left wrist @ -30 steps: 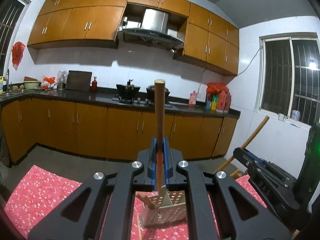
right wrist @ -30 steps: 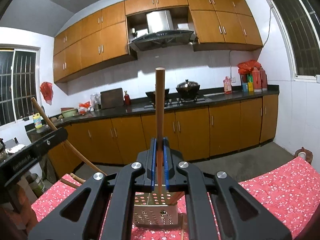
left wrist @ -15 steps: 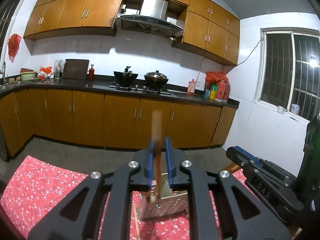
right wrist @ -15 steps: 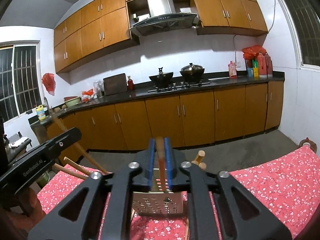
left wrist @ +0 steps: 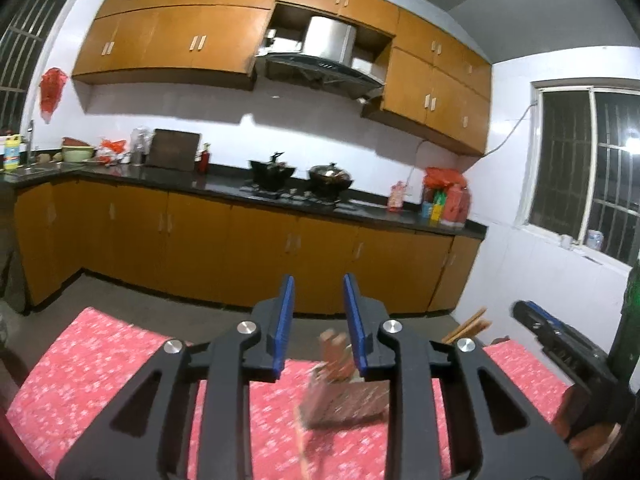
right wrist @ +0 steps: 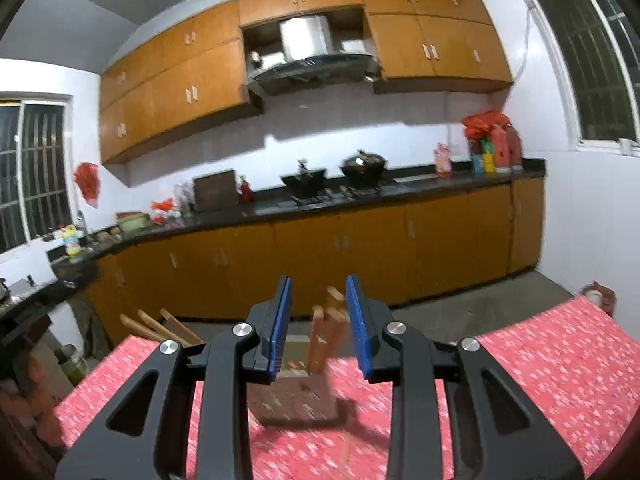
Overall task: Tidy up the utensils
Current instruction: 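Lower the right tool onto a fifth chopstick and close its fingers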
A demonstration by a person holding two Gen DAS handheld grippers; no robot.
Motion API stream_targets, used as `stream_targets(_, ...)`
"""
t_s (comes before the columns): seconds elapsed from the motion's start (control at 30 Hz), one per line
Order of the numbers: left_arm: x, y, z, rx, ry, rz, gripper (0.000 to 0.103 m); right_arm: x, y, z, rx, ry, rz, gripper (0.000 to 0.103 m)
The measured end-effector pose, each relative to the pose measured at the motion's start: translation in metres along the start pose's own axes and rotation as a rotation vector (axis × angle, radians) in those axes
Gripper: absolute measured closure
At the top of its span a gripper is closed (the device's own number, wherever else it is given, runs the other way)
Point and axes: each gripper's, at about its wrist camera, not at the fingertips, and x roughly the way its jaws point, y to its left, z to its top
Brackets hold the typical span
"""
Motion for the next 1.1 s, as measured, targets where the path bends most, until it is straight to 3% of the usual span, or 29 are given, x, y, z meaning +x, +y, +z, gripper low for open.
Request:
stream_targets(0.1, -0.004, 0.020, -0.022, 0.004, 0.055, 0.056, 0.073, 0.008, -0.024, -0.028, 0.008, 0.099, -0.071, 0.074)
stream_targets(0.23, 0.011, 0.049, -0.068, 0.001, 0.207, 0.141, 0.073, 0.032, -0.050, -0.076, 0.060, 0.289, -0.129, 0.074)
stream_targets(0.4, 0.032, 0.069, -0.125, -0.002, 0.391, 0.186, 0.073, 0.055, -0.051, -0.137, 0.055, 0.496, -0.135, 0.074)
stream_targets(0.5, 0.041, 0.074, -0.152, 0.003, 0.472, 0.197, 0.073, 0.060, -0.045, -0.160, 0.045, 0.570, -0.120, 0.074)
stream_targets(0.67, 0.044, 0.080, -0.173, -0.014, 0.522, 0.193, 0.070, 0.064, -0.041, -0.174, 0.066, 0.599, -0.107, 0.074)
stream_targets(0.97, 0.043, 0.048, -0.183, 0.010, 0.548, 0.107, 0.068, 0.069, -0.020, -0.186, 0.008, 0.637, -0.029, 0.074)
stream_targets(1.1, 0.047, 0.034, -0.188, 0.025, 0.559, 0.070, 0.068, 0.069, -0.016, -0.195, -0.034, 0.649, -0.049, 0.092)
